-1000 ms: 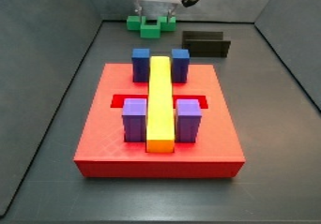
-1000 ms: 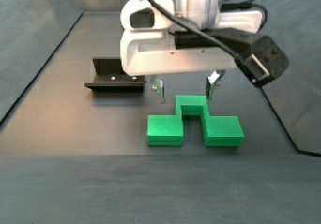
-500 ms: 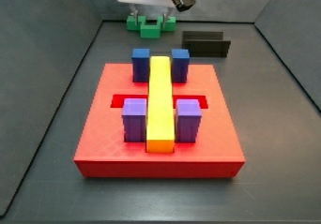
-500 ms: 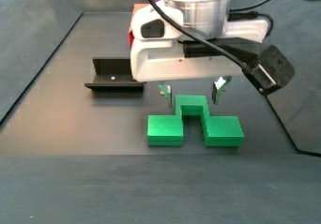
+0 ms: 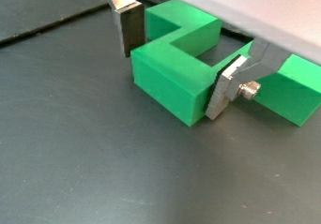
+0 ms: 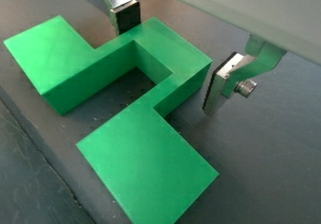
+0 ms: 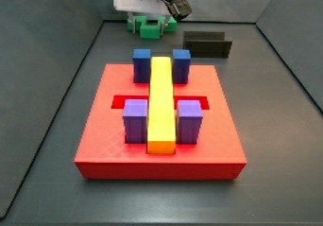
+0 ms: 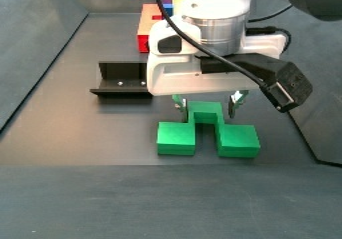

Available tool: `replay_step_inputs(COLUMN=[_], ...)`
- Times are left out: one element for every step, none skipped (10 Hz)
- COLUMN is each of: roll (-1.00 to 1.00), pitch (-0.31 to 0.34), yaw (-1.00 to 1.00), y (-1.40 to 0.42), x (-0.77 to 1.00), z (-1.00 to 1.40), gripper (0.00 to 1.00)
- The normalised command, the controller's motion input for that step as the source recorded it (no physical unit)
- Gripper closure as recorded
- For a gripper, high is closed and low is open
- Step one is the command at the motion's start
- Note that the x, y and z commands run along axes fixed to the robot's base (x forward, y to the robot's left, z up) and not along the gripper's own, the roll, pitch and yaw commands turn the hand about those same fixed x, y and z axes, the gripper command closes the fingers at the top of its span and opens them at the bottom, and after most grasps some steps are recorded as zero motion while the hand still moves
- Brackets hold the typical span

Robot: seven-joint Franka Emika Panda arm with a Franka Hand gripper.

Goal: Pick up the green object. Move up. Place the green object on the fixture. Regrasp the green object. Move to above the board. Insert the green object.
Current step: Pick up the green object.

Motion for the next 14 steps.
replay_step_inputs(roll=[-0.02,-0.07,-0.04,0.00,0.00,0.00,0.00,-0.03,-0.03,0.00,0.01,0.00,0.00,0.00], pitch=[0.000,0.000,0.000,0.000,-0.003,-0.007,0.000,0.000,0.000,-0.036,-0.027,0.000,0.000,0.000], yaw=[0.00,-0.20,-0.27,-0.01,-0.09,-0.07,0.00,0.00,0.00,0.00,0.00,0.00,0.00,0.00], y=[0.02,0.06,0.05,0.00,0.00,0.00,0.00,0.00,0.00,-0.09,-0.08,0.00,0.00,0.00], x=[0.00,0.00,0.00,0.00,0.00,0.00,0.00,0.00,0.00,-0.03,-0.01,0.00,0.00,0.00], z=[0.00,0.00,0.00,0.00,0.00,0.00,-0.02,-0.07,-0.04,-0.02,0.00,0.00,0.00,0.00], gripper=[0.00,0.00,0.00,0.00,0.00,0.00,0.00,0.00,0.00,0.00,0.00,0.00,1.00,1.00])
